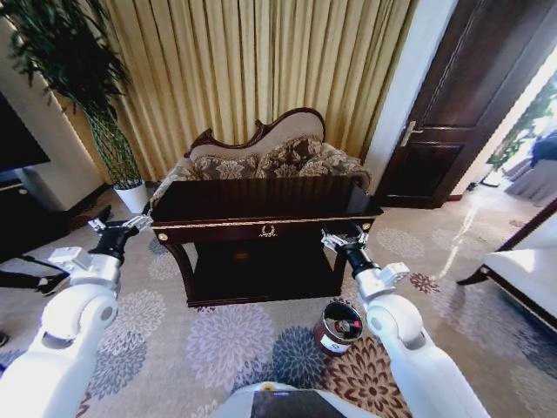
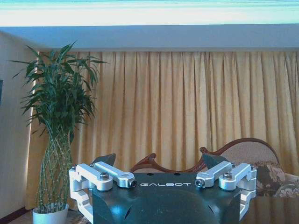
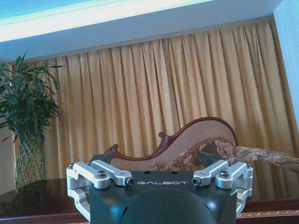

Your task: Move to the front of the table and place the trash on the table into the trash bin.

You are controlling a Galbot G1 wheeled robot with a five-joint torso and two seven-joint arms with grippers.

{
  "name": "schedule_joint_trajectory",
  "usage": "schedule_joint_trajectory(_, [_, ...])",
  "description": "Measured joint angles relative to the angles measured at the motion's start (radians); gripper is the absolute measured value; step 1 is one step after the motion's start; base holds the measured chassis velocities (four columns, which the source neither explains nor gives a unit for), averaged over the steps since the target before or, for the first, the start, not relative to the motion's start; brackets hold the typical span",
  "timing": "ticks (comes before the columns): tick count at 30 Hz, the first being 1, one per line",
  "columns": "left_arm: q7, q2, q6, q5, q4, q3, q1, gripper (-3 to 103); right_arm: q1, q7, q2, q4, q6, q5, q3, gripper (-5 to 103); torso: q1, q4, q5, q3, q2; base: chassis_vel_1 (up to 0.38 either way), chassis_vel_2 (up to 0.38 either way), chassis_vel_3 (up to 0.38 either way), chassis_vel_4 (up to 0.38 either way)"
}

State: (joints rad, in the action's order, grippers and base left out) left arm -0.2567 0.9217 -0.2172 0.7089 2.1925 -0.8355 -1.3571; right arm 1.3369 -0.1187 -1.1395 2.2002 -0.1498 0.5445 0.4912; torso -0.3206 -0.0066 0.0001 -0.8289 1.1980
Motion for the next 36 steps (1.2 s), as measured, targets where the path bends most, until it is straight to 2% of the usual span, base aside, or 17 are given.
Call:
schedule_joint_trajectory(12, [0.004, -0.008, -0.001, -0.001, -0.009, 0.0, 0.004, 100, -0.003, 0.0, -0.002, -0.005, -0.004, -0.001, 0.006, 100, 0.0, 0.0, -0.0001, 0.0, 0.0, 0.042, -0.045, -0.053, 0.051])
schedule_joint_trajectory(36, [0.012, -0.008, -0.004, 0.0, -0.001, -0.001, 0.003, 100, 0.004, 0.0, -0.012, -0.023, -0.001, -0.003, 0.024, 100, 0.0, 0.0001, -0.0001, 0.0, 0.0, 0.165, -0.158, -0.163, 0.16])
